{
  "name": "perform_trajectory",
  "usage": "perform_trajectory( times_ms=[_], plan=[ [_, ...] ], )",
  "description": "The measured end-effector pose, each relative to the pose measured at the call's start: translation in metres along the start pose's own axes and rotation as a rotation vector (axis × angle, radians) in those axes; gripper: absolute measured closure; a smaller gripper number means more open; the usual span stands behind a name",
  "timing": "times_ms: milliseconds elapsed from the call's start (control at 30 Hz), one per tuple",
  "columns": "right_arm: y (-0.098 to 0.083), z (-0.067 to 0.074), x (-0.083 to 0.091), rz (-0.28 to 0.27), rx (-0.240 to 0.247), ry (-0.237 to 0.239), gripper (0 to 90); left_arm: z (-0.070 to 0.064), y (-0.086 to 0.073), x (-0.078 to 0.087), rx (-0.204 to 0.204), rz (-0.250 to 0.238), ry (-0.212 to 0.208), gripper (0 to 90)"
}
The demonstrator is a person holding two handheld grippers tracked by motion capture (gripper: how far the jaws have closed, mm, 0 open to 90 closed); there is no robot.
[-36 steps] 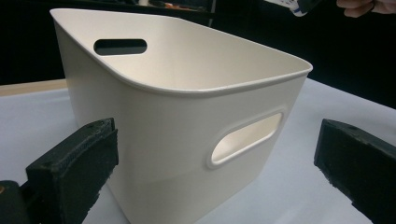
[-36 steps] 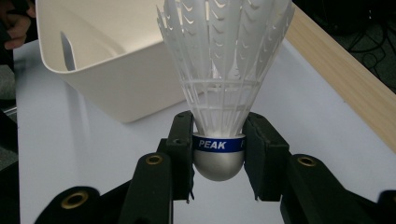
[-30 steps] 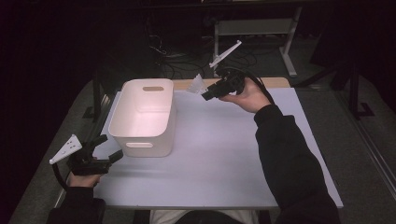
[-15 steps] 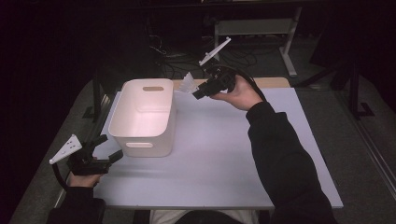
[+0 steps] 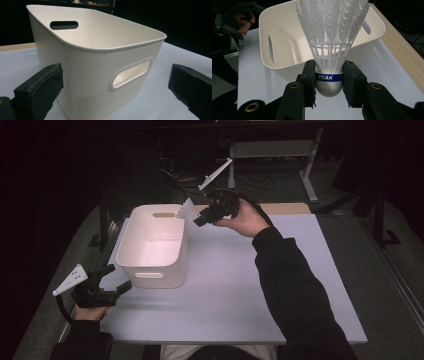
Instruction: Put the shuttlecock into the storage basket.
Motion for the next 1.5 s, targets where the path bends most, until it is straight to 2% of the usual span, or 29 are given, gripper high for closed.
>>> perform_trajectory(
  times_ms=[100, 300, 333, 533, 767, 1100, 1500],
  plan=[
    [0.009, 0.003, -0.006, 0.002, 0.015, 0.016, 64.2, 0.000, 0.000, 0.000, 0.001, 0.001, -0.001, 0.0],
    [0.015, 0.007, -0.011, 0.001, 0.030, 0.024, 64.2, 0.000, 0.000, 0.000, 0.001, -0.001, -0.002, 0.0],
    [0.022, 0.012, -0.019, 0.006, 0.045, 0.038, 64.2, 0.000, 0.000, 0.000, 0.001, -0.001, -0.002, 0.0],
    [0.032, 0.019, -0.029, 0.005, 0.066, 0.065, 64.2, 0.000, 0.000, 0.000, 0.002, -0.003, -0.001, 0.0],
    [0.037, 0.026, -0.043, 0.017, 0.083, 0.087, 64.2, 0.000, 0.000, 0.001, 0.002, -0.003, -0.003, 0.0],
    [0.042, 0.034, -0.060, 0.007, 0.097, 0.121, 64.2, 0.000, 0.000, 0.001, 0.002, -0.003, -0.003, 0.0],
    [0.041, 0.036, -0.077, 0.019, 0.106, 0.146, 64.1, 0.000, 0.000, 0.001, 0.002, -0.003, -0.004, 0.0]
  ],
)
Point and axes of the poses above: each handheld gripper's, and its own axes: x roughly backward along the jaws, y roughly out of its top, z roughly to its left, the point moved 6 cm from there along -x, roughly forward along the jaws, and after that the axes turned 13 degrees about x, right-handed, at the moved point
